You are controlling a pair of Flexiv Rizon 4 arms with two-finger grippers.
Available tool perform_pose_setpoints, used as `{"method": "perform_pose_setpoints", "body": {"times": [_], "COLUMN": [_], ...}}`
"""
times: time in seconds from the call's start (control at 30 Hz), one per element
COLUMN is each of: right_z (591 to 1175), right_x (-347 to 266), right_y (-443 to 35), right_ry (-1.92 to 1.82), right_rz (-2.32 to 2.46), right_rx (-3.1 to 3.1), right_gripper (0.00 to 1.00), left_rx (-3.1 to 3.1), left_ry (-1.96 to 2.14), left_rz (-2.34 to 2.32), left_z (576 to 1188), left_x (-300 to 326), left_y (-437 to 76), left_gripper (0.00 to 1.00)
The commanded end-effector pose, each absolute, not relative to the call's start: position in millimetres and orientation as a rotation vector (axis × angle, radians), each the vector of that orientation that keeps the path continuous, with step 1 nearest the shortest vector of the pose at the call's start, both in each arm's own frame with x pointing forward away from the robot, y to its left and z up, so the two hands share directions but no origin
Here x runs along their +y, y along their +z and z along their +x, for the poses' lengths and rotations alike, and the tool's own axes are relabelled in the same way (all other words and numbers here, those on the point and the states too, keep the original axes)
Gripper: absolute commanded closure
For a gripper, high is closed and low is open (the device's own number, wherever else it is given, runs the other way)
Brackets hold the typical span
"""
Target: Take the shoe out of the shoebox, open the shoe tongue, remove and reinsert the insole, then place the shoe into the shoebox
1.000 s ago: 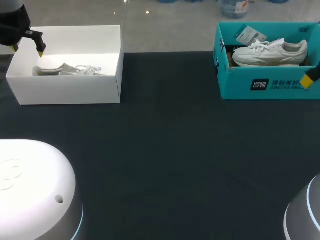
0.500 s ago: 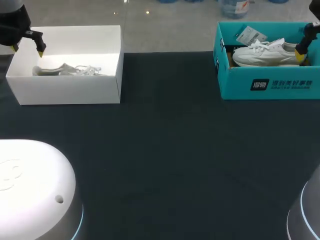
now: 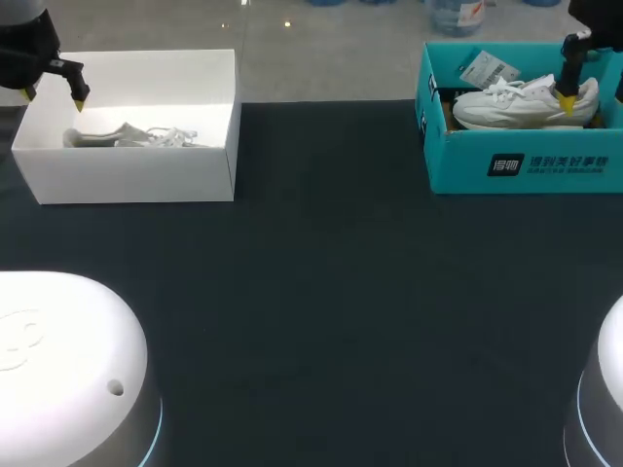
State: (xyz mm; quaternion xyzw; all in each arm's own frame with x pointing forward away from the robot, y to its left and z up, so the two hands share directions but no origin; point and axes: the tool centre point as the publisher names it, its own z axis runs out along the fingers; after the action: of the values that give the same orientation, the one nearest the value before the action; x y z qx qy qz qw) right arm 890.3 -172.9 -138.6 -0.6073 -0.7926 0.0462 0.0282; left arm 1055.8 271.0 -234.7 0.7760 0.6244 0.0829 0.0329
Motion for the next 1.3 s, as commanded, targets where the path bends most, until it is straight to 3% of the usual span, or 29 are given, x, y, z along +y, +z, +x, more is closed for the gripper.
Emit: {"method": "perform_pose_setpoints", "body": {"times": [0.03, 0.17, 0.37, 0.73, 1.3], "right_z": [894, 894, 940, 993, 1048], "right_x": [-172, -172, -209, -274, -259], "right_y": [-138, -138, -146, -191, -225], "right_ry": [0.204, 0.204, 0.247, 0.123, 0.265], "right_rz": [-1.854, -1.854, -2.043, -2.34, -2.558], "right_rx": [-2.417, -2.417, -2.315, -2.074, -2.03], "right_gripper": [0.0, 0.0, 0.0, 0.0, 0.0], "left_rx": [1.921, 1.921, 1.921, 1.921, 1.921], "left_ry": [0.255, 0.255, 0.255, 0.255, 0.255], "left_rz": [2.39, 2.39, 2.39, 2.39, 2.39], "left_z": [1056, 1056, 1056, 1056, 1056], "left_x": [272, 272, 272, 272, 272], "left_y": [-234, -234, -234, -234, -234], "left_gripper": [0.0, 0.0, 0.0, 0.0, 0.0]}}
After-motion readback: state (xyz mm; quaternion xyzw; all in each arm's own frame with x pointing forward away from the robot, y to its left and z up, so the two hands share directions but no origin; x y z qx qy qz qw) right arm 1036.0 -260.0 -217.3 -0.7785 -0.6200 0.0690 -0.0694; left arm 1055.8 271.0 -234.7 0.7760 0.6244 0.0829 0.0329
